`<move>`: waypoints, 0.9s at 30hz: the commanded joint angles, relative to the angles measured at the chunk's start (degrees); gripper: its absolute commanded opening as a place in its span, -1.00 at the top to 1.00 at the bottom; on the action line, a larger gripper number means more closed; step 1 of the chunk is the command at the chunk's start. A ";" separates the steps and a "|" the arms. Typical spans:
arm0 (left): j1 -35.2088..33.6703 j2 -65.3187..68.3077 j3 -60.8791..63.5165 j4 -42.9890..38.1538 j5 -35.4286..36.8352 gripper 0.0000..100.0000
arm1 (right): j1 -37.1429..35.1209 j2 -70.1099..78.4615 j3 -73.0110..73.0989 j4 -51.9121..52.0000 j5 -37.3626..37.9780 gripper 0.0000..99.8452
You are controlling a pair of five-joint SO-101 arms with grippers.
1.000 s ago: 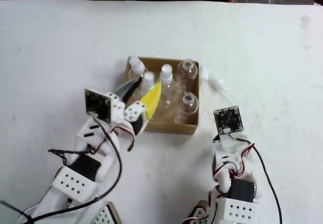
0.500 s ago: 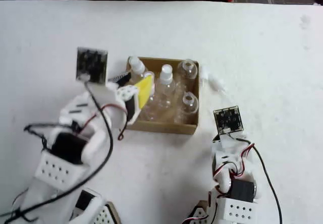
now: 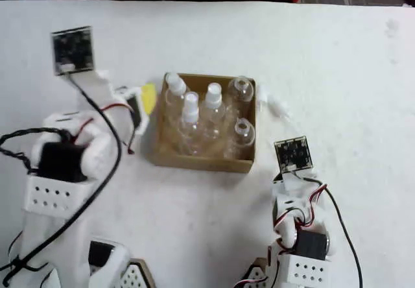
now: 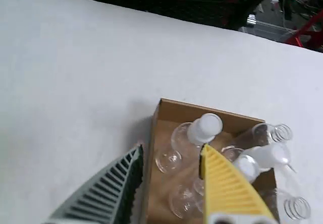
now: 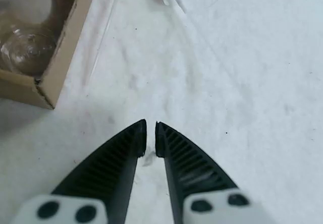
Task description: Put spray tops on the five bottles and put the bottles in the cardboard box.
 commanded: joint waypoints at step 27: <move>4.35 -28.44 26.73 -13.01 -9.58 0.65 | -0.13 -0.31 0.53 -2.86 0.70 0.96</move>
